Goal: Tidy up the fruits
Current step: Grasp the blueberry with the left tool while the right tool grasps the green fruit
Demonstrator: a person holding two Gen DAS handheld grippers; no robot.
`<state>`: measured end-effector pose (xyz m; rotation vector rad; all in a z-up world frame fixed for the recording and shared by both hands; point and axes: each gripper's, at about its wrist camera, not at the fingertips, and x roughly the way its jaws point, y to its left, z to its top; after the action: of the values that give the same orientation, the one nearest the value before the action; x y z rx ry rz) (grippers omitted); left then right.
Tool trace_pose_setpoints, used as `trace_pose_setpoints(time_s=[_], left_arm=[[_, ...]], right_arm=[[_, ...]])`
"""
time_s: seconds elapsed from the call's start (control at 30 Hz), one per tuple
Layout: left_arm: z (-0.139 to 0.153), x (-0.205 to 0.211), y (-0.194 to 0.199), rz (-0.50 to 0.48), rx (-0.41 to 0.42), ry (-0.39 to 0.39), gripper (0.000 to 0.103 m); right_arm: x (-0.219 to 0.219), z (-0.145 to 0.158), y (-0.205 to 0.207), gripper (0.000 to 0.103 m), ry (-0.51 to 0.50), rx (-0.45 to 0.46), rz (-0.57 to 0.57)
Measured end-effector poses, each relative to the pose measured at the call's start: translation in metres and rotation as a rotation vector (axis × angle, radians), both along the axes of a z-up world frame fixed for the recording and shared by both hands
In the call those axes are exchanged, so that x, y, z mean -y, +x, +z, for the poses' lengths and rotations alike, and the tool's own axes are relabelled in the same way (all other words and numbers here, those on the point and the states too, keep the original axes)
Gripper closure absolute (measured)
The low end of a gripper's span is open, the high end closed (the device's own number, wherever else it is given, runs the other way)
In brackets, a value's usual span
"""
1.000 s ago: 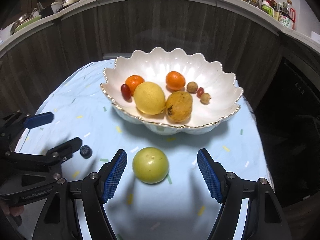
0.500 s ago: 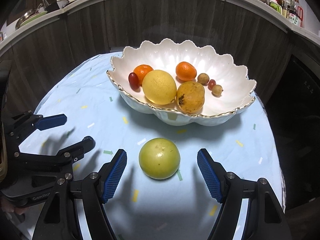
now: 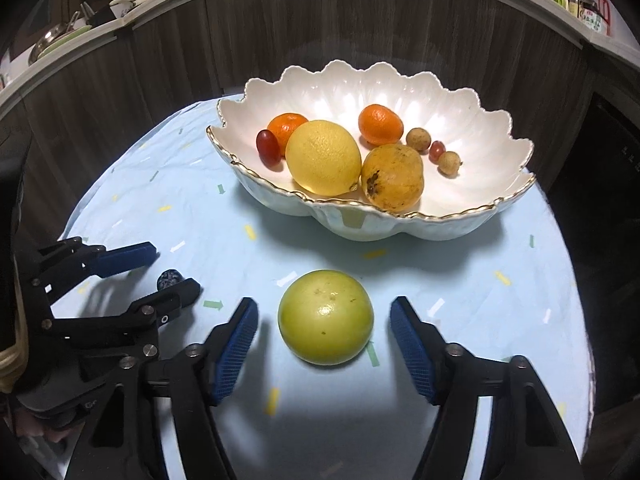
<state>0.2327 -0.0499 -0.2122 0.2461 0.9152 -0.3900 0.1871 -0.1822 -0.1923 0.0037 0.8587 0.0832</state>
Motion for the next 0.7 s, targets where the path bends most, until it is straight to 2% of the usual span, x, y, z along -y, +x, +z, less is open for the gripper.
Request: trace_pose_setpoints(time_s=[0.03, 0.2, 0.7], left_arm=[[0.000, 0.000, 0.000, 0.000, 0.001, -0.002, 0.057], [0.000, 0.003, 0.001, -0.005, -0.001, -0.006, 0.081], [0.018, 0.002, -0.004, 0.000, 0.027, -0.004, 0.082]], right_arm=[[0.001, -0.001, 0.001, 0.044, 0.007, -0.003, 0.002], [0.006, -0.004, 0.004, 0.053, 0.032, -0.013, -0.006], [0.008, 0.010, -0.002, 0.053, 0.043, 0.013, -0.014]])
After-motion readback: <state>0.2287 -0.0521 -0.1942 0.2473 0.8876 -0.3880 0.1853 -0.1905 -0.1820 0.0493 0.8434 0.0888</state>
